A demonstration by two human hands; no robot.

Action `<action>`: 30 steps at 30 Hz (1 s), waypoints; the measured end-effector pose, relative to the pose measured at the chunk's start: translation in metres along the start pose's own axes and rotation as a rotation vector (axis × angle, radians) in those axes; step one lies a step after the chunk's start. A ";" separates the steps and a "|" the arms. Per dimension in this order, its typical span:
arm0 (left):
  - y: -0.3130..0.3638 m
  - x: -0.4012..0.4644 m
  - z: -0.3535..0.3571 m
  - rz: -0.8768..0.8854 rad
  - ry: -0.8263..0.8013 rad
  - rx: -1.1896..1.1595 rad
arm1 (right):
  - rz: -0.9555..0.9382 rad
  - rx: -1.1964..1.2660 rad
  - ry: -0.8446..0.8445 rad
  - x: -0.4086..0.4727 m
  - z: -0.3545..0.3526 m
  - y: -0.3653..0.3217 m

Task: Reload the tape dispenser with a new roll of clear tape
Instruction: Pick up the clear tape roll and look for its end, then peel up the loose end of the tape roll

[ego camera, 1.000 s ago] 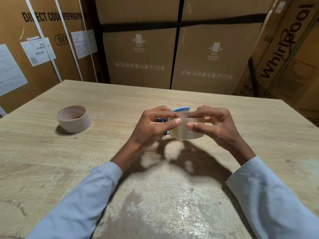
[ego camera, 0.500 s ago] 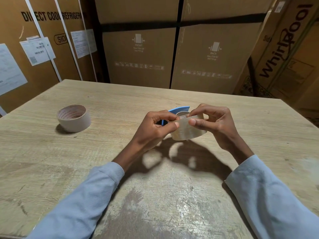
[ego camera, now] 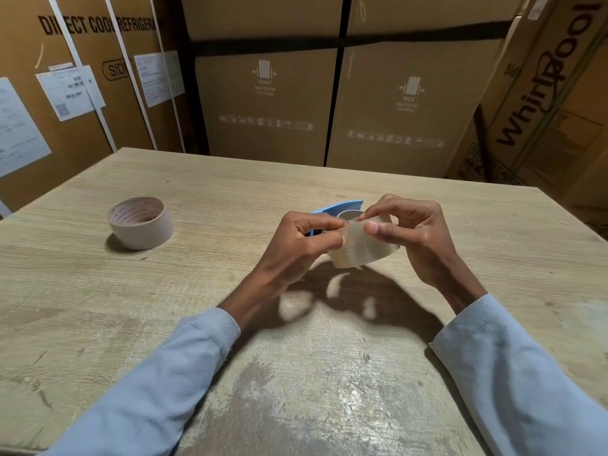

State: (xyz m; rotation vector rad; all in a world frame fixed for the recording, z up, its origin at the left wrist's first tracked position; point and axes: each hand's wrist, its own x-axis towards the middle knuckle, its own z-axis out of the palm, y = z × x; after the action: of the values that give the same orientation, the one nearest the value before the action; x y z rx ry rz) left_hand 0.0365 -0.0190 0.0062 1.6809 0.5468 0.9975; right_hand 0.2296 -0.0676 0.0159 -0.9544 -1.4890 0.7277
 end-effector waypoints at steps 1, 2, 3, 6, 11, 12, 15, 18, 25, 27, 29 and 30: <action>0.001 -0.001 0.001 0.000 -0.001 -0.014 | 0.003 0.012 0.005 0.000 0.000 0.000; 0.001 -0.001 0.002 -0.001 0.004 -0.026 | 0.004 0.022 0.008 0.001 0.000 0.000; 0.002 -0.001 0.003 -0.005 0.012 -0.042 | 0.006 0.028 0.009 0.001 0.000 0.000; -0.001 -0.001 0.007 -0.028 0.054 -0.082 | 0.015 0.042 0.010 0.001 0.002 -0.001; -0.002 -0.002 0.010 -0.026 0.135 -0.079 | 0.014 0.042 0.023 0.003 0.008 -0.002; -0.001 -0.002 0.009 -0.034 0.099 -0.105 | 0.032 0.052 0.040 0.003 0.008 -0.002; 0.004 -0.002 0.005 -0.047 0.004 -0.171 | 0.119 0.133 0.131 0.002 0.005 -0.004; 0.003 -0.003 0.001 -0.033 -0.028 -0.181 | 0.168 0.223 0.145 0.001 0.006 -0.004; 0.006 -0.004 -0.002 -0.092 -0.009 -0.274 | 0.223 0.379 0.179 0.001 0.010 -0.002; 0.006 -0.004 -0.004 -0.099 -0.019 -0.304 | 0.229 0.428 0.189 0.001 0.011 0.000; 0.005 -0.004 -0.007 -0.101 -0.024 -0.352 | 0.230 0.481 0.193 0.001 0.012 0.001; 0.006 -0.004 -0.008 -0.103 -0.025 -0.367 | 0.237 0.499 0.199 0.000 0.013 0.002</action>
State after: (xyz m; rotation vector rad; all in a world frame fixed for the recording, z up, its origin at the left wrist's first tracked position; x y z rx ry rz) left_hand 0.0269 -0.0191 0.0109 1.3244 0.4007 0.9373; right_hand 0.2172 -0.0655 0.0130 -0.7933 -0.9616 1.0813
